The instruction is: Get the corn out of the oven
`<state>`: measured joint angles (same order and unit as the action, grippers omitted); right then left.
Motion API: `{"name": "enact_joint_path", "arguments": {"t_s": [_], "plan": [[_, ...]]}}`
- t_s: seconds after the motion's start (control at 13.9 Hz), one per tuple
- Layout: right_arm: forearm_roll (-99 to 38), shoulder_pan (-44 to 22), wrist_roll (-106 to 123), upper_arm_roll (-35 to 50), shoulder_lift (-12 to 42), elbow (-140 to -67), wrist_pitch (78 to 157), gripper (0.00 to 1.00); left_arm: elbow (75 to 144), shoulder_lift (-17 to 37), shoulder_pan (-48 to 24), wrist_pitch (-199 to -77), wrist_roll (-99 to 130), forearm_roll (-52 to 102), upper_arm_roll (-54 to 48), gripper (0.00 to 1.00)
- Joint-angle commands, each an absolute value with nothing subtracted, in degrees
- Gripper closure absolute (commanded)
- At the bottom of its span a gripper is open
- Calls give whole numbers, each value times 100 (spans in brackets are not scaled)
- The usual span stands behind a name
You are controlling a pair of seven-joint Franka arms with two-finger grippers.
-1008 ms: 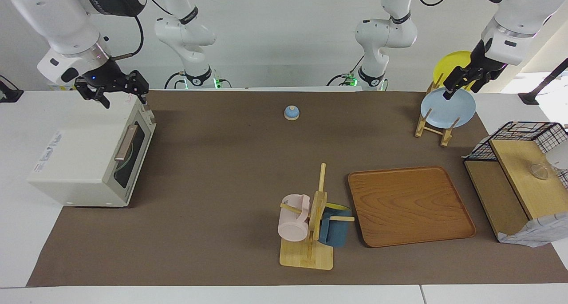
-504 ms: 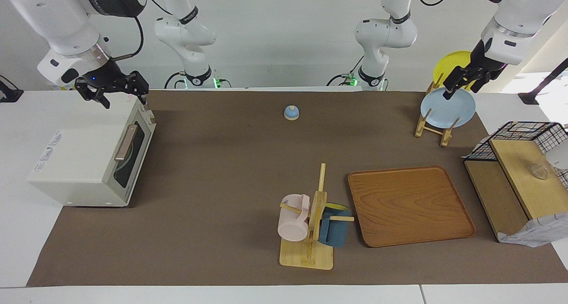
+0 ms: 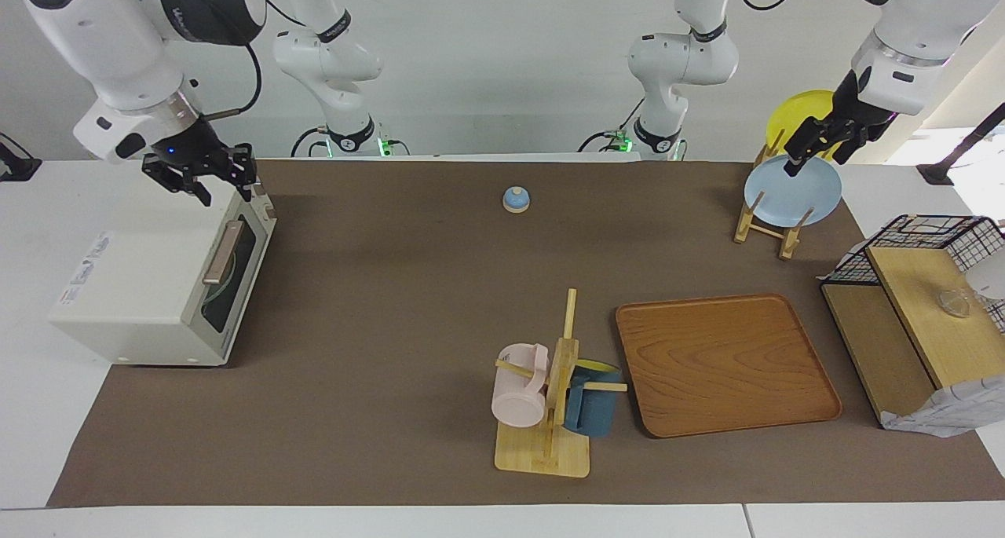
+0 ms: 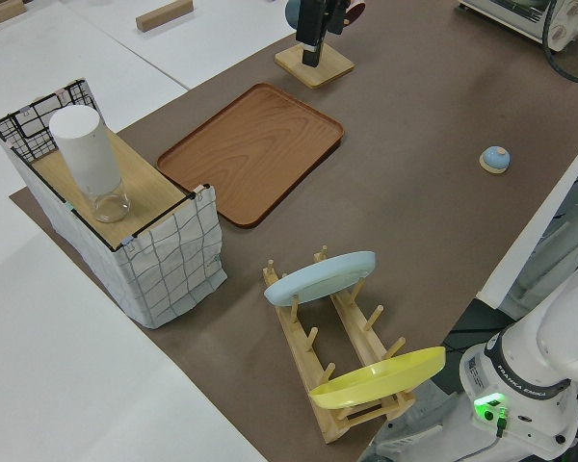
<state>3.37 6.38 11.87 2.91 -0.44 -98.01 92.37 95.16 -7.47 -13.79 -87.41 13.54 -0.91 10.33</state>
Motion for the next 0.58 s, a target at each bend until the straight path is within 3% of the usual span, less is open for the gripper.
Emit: {"name": "enact_joint_path", "arguments": {"t_s": [0.0, 0.14, 0.5], "plan": [[727, 703, 1327, 308, -194, -10580, 9903, 100, 9510, -782, -1318, -8719, 1345, -141, 984, 0], [1028, 756, 1310, 299, -88, -10993, 10535, 100, 9510, -782, -1318, -8710, 1345, -132, 984, 0], [1178, 897, 1301, 308, 62, -11127, 10635, 100, 9510, -782, -1318, -8719, 1345, -141, 984, 0]]}}
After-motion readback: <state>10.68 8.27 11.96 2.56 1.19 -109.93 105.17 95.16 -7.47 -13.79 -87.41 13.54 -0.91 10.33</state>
